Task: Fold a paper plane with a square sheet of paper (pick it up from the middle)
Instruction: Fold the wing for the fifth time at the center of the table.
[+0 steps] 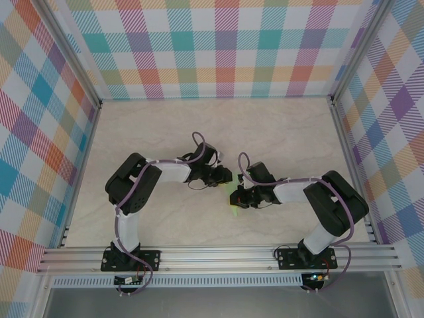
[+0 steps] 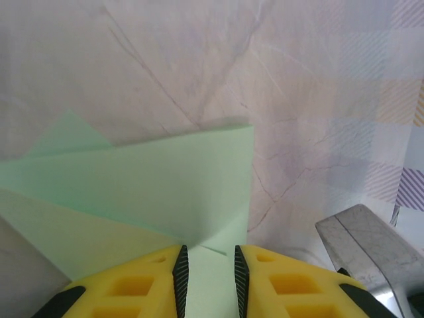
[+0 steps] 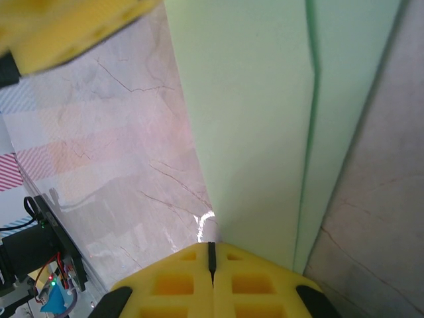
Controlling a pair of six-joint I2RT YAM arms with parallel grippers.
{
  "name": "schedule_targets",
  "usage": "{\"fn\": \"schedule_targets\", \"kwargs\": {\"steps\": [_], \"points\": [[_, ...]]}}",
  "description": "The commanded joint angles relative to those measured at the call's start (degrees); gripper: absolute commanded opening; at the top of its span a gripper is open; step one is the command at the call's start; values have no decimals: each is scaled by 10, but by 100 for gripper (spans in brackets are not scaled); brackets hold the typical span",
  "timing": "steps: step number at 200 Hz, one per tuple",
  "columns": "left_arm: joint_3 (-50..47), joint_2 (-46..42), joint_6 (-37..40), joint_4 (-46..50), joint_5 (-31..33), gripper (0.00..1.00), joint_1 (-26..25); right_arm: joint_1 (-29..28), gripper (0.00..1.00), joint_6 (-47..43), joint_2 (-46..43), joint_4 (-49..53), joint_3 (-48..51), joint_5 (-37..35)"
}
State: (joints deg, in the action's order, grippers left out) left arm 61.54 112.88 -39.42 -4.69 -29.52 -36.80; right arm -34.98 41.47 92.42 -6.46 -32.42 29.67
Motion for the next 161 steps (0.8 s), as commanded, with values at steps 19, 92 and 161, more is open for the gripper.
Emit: {"fn": "schedule_targets", "kwargs": {"steps": [19,92,161], "points": [[17,33,30,12,61,28,40,-3,2,-13,8,71,26,17],[78,65,60,59,41,29,76,-2,2,-11,16,64,22,24],[123,41,87,116,29,32,97,-2,4,-2,23,56,-7,33]]}}
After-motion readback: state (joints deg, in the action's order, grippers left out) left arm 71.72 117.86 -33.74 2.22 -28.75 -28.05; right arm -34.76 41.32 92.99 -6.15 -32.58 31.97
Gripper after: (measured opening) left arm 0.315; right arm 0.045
